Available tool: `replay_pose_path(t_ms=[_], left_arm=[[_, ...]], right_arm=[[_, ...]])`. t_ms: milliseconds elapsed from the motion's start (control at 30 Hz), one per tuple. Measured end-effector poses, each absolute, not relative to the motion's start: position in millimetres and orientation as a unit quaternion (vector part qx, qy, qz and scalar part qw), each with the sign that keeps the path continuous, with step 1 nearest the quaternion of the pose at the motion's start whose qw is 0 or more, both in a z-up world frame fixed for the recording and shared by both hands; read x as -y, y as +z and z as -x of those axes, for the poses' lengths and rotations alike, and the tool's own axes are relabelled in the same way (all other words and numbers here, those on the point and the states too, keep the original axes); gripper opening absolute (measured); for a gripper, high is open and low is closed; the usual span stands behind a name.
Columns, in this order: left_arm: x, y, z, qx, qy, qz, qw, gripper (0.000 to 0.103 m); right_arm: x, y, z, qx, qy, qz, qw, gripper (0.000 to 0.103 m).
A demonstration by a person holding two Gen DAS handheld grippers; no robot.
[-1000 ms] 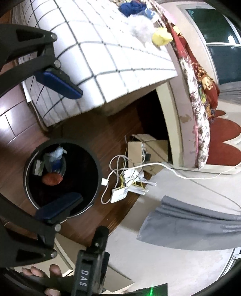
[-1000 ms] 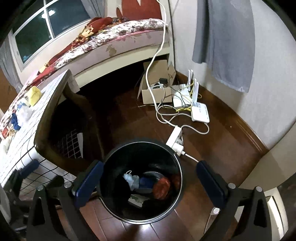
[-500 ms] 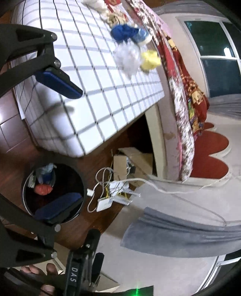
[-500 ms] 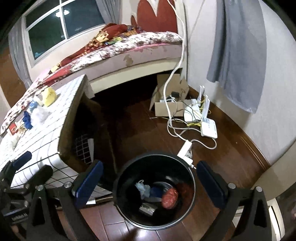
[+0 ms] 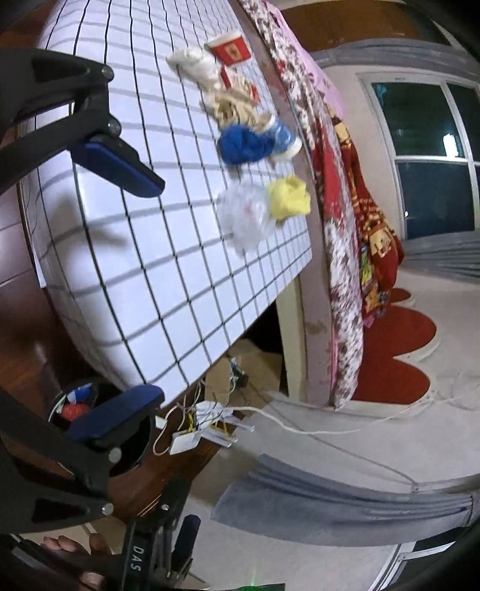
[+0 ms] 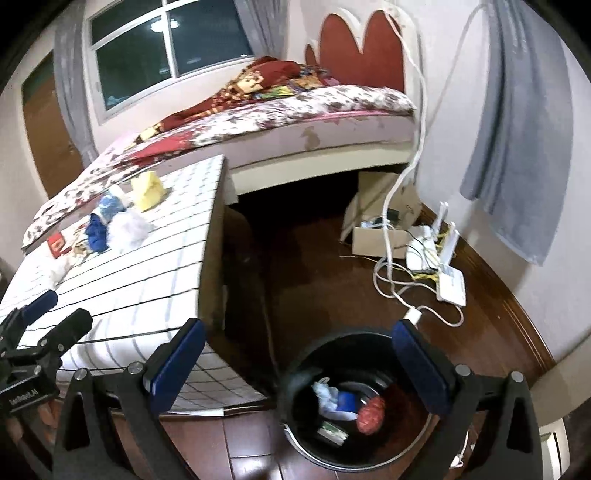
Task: Collect trash
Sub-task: 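Move both grippers back over the table toward the remaining trash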
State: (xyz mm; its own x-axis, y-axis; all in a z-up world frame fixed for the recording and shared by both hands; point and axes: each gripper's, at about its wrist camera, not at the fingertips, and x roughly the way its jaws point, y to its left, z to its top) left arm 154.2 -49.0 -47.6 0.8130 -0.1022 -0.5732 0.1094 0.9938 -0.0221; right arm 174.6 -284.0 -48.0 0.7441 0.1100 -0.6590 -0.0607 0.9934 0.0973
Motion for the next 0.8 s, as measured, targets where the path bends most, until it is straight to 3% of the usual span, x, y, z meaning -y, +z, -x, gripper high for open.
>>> replay_pose_path(t_ms=[633, 800], left_arm=[[-117, -45, -155, -0.283, 0.053, 0.045, 0.957, 0.102], [-162, -57, -166, -0.297, 0.090, 0.066, 0.948, 0.101]], right_arm=[[120, -30, -195, -0.286, 0.178, 0.037, 0.941, 0.102], [73, -34, -217, -0.319, 0.204, 0.078, 0.922, 0.102]])
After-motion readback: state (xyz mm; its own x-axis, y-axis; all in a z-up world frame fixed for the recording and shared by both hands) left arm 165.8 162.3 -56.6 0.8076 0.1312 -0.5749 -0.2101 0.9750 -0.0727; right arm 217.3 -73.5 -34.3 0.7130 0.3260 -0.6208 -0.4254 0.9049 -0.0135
